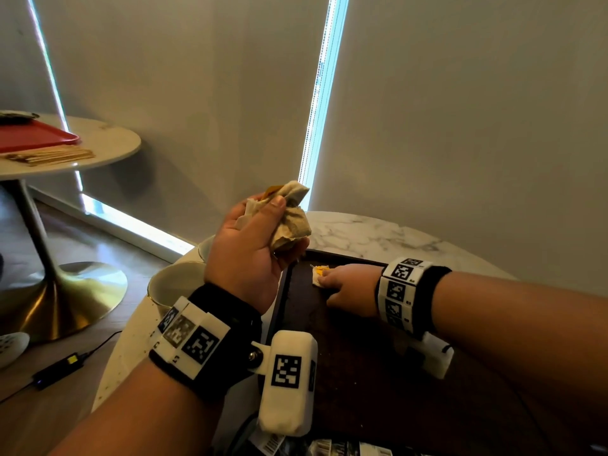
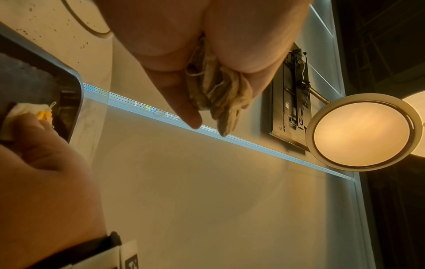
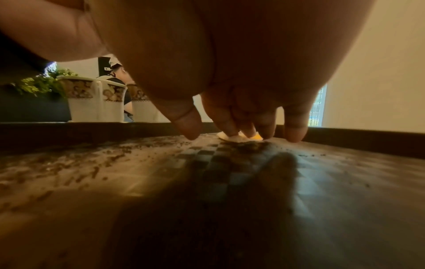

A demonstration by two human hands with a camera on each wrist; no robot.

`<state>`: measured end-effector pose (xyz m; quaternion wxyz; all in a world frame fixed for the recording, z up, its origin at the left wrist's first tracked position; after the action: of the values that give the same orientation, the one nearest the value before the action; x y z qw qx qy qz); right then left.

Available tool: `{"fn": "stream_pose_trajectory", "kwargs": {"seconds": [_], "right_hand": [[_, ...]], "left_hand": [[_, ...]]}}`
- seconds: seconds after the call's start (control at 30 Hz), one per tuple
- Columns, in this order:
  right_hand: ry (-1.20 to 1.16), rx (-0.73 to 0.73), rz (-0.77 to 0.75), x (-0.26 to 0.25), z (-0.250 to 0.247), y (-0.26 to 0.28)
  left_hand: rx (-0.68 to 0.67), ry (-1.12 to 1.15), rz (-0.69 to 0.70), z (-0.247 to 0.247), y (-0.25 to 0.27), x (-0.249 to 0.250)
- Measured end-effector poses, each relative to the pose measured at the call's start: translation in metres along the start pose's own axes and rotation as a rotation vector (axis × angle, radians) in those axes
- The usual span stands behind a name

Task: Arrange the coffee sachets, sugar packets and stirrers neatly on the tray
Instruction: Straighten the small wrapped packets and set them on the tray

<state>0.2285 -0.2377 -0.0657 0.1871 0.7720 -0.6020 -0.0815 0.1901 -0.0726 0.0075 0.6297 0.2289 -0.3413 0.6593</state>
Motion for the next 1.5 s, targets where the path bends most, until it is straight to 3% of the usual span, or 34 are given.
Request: {"fn": "stream_pose_trajectory", "kwargs": {"seconds": [0.47,0.63,0.7,0.8,0.9,1.0,1.13,1.5], "right_hand": [[-0.077,0.021,0.049,0.025,-0.001,-0.008],[-0.287,0.262,0.052,0.042,-0.046,0.016],[-0.543,0.369,0.016,0.046,-0.067,0.03],[-1.058,0.396,-0.037,0.04,-0.081,0.053],[-1.256,0.376,-0.146,0.021,-0.095,0.071],[-1.301,0.334,-0.2,0.006,-0.098,0.078],[-1.309,0.346,-0.149,0.003,-0.093,0.074],[-1.383,0.278,-0.152,0.001,-0.087,0.075]], "left_hand": [[-0.014,-0.045,-0.024,0.001,0.0,-0.006],[-0.051,-0.08,-0.07,0.005,0.002,-0.019],[-0.063,-0.103,-0.086,0.005,0.002,-0.022],[-0.088,-0.176,-0.09,0.003,0.001,-0.026],[-0.13,-0.218,-0.09,0.005,0.001,-0.029],[-0.182,-0.23,-0.093,0.011,0.004,-0.031],[-0.21,-0.249,-0.087,0.013,0.003,-0.035],[-0.18,-0.192,-0.125,0.011,0.001,-0.036]]}}
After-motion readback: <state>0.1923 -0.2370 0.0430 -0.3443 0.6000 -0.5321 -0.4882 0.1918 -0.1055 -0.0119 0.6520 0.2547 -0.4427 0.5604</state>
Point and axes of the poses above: each hand's wrist, its own y-axis away from the middle knuckle, its own z-axis out of the palm, x = y × z, the point moved 9 cm from there along -y, towards the middle knuckle, and after that the axes turned 2 degrees about -z, right-handed, at the moved point
